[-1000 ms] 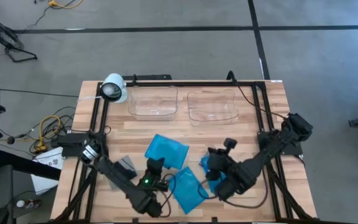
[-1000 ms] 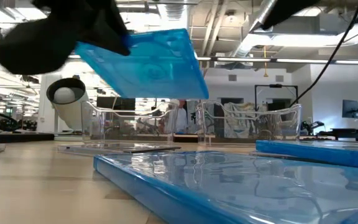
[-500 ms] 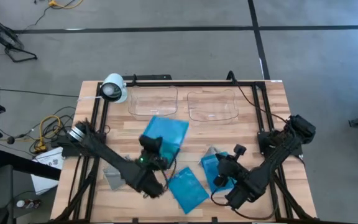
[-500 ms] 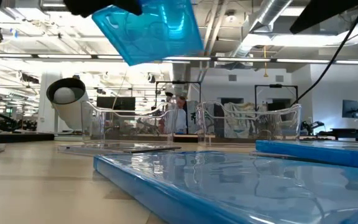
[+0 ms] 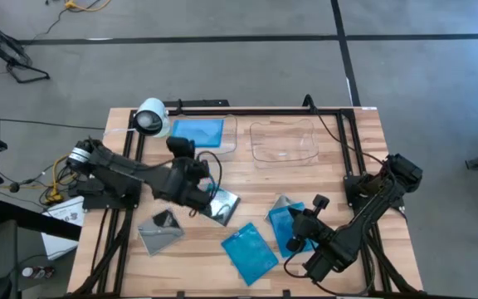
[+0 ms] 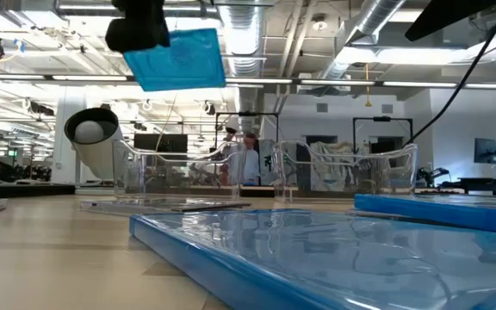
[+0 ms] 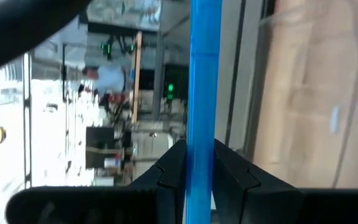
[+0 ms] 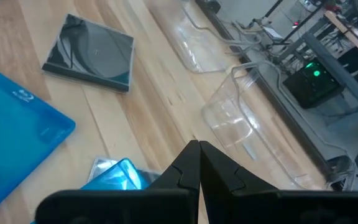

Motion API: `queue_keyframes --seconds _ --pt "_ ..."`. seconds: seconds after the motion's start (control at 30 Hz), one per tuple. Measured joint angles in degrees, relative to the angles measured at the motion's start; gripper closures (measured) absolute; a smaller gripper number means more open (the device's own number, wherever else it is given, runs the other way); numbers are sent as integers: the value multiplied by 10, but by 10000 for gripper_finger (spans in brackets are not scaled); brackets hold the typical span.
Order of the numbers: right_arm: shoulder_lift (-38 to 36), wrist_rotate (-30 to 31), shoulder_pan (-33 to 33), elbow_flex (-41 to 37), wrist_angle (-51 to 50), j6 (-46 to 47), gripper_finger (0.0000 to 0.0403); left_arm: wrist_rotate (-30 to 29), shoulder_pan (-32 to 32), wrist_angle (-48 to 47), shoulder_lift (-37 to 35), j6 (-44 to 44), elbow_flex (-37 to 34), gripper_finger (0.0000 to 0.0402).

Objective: Pick & place jewel cases by type
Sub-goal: Put the left blue cd case into the left transparent bin

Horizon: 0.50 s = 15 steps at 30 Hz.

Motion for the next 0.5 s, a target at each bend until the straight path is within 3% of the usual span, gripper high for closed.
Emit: queue_keyframes --seconds 0.4,0.5 --pt "0 3 -7 0 -3 -5 403 37 96 203 0 216 -43 352" --pt "0 3 -7 0 -3 -5 403 76 120 248 0 275 -43 352"
